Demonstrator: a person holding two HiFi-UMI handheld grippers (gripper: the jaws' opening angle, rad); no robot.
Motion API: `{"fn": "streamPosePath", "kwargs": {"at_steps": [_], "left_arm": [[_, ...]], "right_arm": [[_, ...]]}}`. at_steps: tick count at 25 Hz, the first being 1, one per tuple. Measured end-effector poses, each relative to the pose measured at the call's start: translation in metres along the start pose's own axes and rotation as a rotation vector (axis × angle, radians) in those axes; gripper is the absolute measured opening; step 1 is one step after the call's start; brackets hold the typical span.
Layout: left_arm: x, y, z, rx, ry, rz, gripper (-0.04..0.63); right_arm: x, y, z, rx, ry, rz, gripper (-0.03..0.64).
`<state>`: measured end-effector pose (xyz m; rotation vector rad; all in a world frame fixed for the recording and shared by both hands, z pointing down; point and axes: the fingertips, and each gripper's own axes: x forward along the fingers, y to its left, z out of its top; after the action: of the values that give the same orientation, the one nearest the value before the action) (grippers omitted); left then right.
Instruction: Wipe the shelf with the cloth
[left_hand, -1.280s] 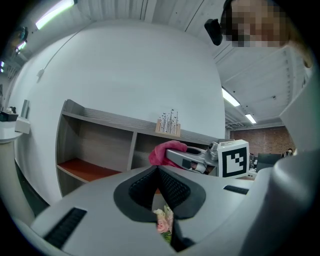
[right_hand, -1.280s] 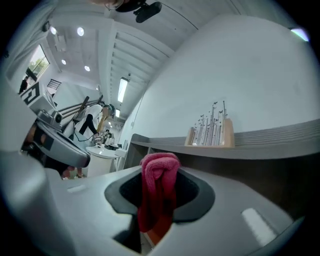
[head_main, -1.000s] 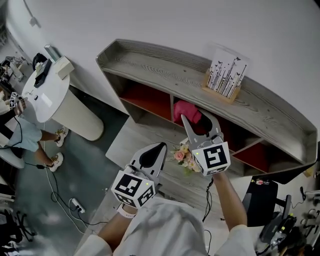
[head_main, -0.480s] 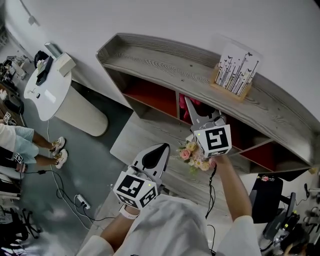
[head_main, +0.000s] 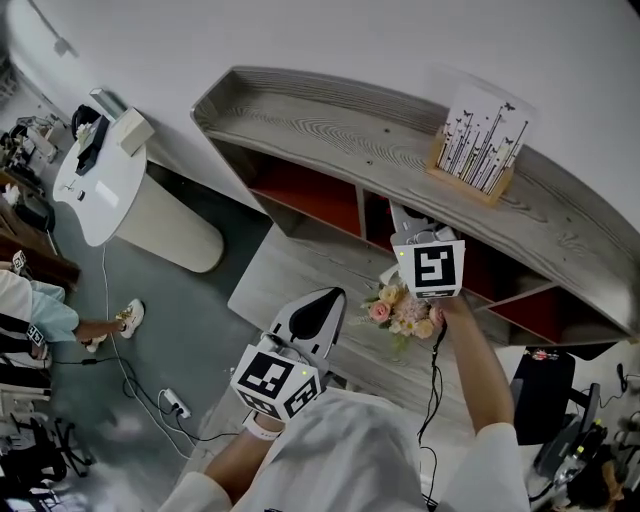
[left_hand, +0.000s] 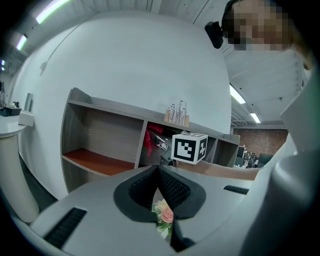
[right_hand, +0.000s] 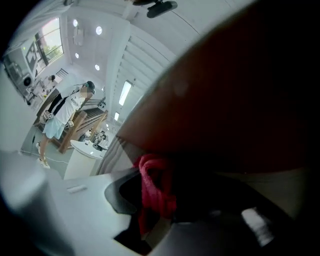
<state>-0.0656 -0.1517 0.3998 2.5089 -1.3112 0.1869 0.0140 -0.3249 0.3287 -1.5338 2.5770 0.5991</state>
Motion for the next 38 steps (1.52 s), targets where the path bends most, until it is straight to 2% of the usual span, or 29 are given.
{"fn": "streamPosePath", "kwargs": {"at_steps": [8, 15, 20, 22, 27, 31, 38], "left_arm": [[-0.004, 0.006, 0.001, -0.001, 0.002, 0.014, 0.006], [-0.004, 0.005, 0.001, -0.003, 0.002, 0.007, 0.006], [-0.007, 0.004, -0.001, -0.010, 0.001, 0.007, 0.006], [-0.010, 0.004, -0.002, -0.013, -0.002, 0.010, 0.006], [-0.023, 0.004, -0.005, -0.019, -0.006, 0.019, 0.006], [-0.032, 0.003, -0.007, -0.019, -0.008, 0.023, 0.006], [-0.044, -0.001, -0.012, -0.028, -0.012, 0.031, 0.006]], "right_arm": [[0.013, -0.017, -0.012, -0.042, 0.014, -0.051, 0.129], [0.017, -0.023, -0.020, -0.061, 0.024, -0.043, 0.126], [0.020, -0.026, -0.016, -0.015, 0.014, -0.019, 0.118], [0.020, -0.025, -0.021, -0.032, 0.026, -0.015, 0.117], [0.014, -0.011, -0.052, -0.066, 0.140, 0.026, 0.114], [0.007, 0.002, -0.089, -0.142, 0.270, 0.081, 0.114], [0.002, 0.015, -0.118, -0.147, 0.451, 0.177, 0.115]]}}
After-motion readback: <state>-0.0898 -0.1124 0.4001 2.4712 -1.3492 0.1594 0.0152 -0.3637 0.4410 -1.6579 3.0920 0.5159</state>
